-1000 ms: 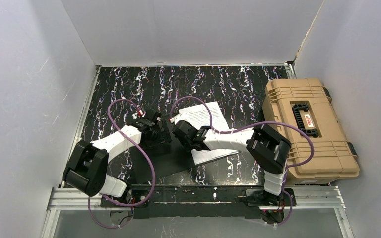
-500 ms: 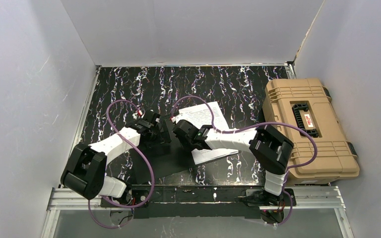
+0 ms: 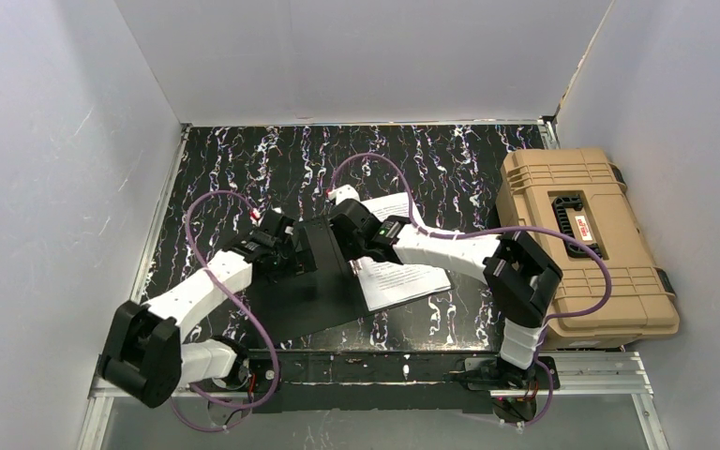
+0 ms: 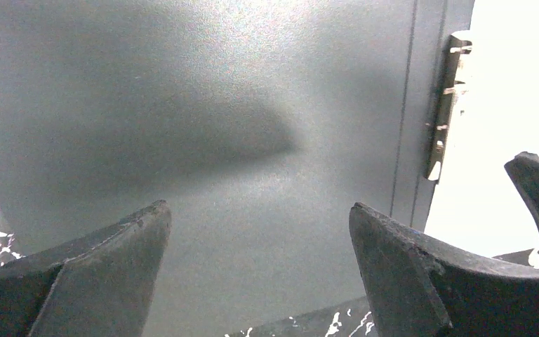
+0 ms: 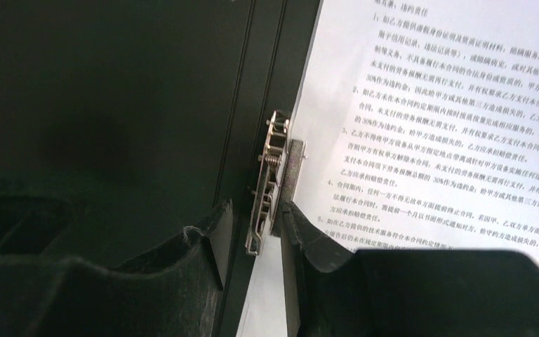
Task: Put the files into the folder
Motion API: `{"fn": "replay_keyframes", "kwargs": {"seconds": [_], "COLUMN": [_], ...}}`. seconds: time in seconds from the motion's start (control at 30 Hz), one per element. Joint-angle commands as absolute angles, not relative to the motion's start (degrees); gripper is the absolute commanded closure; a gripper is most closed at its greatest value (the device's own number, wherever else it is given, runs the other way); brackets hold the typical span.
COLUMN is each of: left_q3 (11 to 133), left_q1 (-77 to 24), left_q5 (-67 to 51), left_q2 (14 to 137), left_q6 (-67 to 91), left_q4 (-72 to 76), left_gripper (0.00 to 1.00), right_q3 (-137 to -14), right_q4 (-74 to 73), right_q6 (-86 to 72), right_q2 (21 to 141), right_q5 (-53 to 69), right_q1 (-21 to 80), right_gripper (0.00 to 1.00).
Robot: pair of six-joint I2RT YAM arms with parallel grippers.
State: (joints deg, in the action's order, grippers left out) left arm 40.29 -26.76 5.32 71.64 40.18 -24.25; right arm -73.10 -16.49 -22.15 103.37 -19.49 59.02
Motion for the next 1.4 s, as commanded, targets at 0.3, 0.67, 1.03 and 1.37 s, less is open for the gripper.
{"fn": "replay_keyframes", "kwargs": {"seconds": [0.3,0.67,1.03,1.37], "left_q3": [44.90,46.76,46.49,46.72], "left_q1": [-26.63,-26.63,-26.63,-26.65], "left_q5": [10.47,12.20,12.44,12.40], "left_q2": [57.19,51.43,50.80,50.80], "left_q6": [38.95,37.39,37.09,37.08], "left_q4": [-34.16,-37.37,-37.58,-37.70], "left_gripper": [0.02,0.02,0.02,0.02], "right_q3": [-78.98,-78.99,-79.55,-77.39], "right_q4": [-14.97,-15.38,-16.12,-16.95], "right_q6": [-22.90,-23.06,-23.03,-24.00], "right_q2": [110.02,113.36,115.17,114.81], "right_q5": [-21.07,-22.15,-22.58,-23.67], "right_q1": [58.62,58.62,58.54,58.60], "right_gripper": [0.65,0.69,0.74,0.80]}}
